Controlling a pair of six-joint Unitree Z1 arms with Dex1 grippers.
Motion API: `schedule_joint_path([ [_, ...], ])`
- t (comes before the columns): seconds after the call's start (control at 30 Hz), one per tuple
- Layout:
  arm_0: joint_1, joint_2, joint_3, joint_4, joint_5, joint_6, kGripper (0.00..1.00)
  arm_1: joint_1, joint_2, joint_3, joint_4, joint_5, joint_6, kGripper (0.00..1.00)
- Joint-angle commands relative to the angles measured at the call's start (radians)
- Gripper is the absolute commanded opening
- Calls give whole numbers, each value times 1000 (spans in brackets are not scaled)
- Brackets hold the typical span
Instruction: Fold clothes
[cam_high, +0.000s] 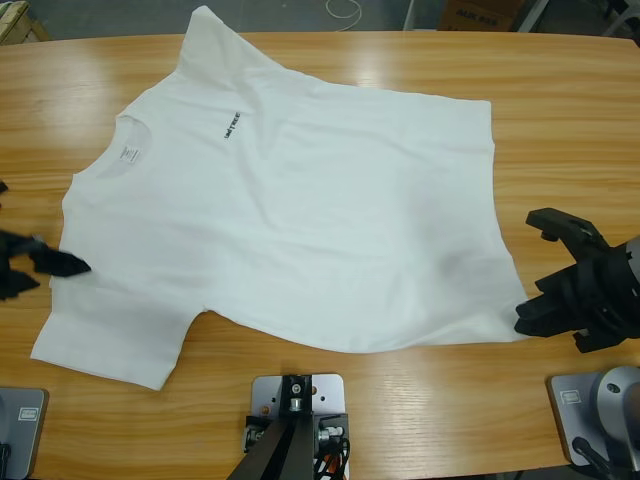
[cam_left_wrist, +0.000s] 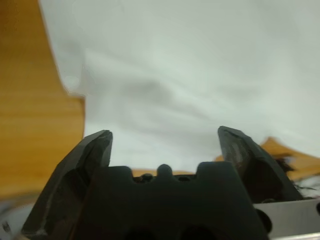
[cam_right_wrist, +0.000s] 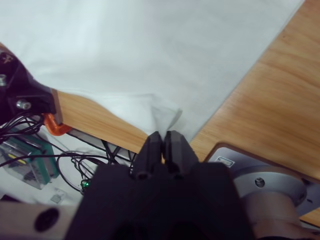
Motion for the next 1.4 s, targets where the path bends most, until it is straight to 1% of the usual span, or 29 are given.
schedule_joint_path([
  [0.03, 311, 281, -142, 62, -271, 323, 621, 11, -22, 52, -45, -17, 14, 0],
  [0.1, 312, 377, -124, 84, -273, 311, 632, 11, -17, 52, -50, -16, 14, 0],
  [0.13, 309, 392, -109, 87, -270, 310, 674, 11, -16, 53, -52, -17, 14, 0],
  [0.2, 273, 379, -90, 105, -234, 270, 683, 11, -16, 56, -58, -16, 14, 0],
  [0.27, 221, 299, -85, 134, -235, 171, 683, 11, -16, 56, -66, -17, 14, 0],
  [0.37, 27, 84, -79, 116, -180, -129, 687, 11, -15, 55, -78, -20, 14, 0],
  [0.47, -135, -12, -73, 98, -83, -389, 706, 11, -8, 57, -90, -21, 12, 0],
  [0.57, -253, -90, 10, 35, 2, -674, 711, 11, -6, 59, -93, -21, 8, 0],
  [0.63, -365, -102, 46, -5, 63, -889, 715, 11, -8, 59, -93, -21, 6, 0],
  [0.77, -561, -48, 53, -73, 163, -1286, 723, 11, -13, 61, -93, -23, 1, 0],
  [0.87, -694, 2, 60, -121, 212, -1461, 721, 11, -16, 62, -93, -23, -6, 0],
  [0.97, -863, 2, 99, -144, 263, -1641, 721, 11, -16, 62, -94, -23, -11, 0],
  [1.03, -967, -12, 131, -194, 322, -1722, 720, 11, -16, 65, -97, -24, -12, 0],
  [1.1, -1061, -42, 165, -240, 396, -1756, 720, 11, -14, 65, -98, -23, -13, 0],
  [1.17, -1155, -85, 191, -243, 468, -1809, 720, 11, -16, 65, -98, -23, -17, 0],
  [1.23, -1249, -120, 227, -243, 520, -1905, 724, 11, -17, 65, -97, -23, -18, 0],
  [1.27, -1284, -122, 241, -243, 535, -1948, 724, 11, -19, 66, -97, -23, -19, 0],
  [1.37, -1350, -104, 258, -241, 548, -2049, 724, 11, -23, 68, -95, -25, -19, 0],
  [1.4, -1389, -103, 267, -239, 556, -2104, 724, 11, -23, 68, -95, -26, -19, 0],
])
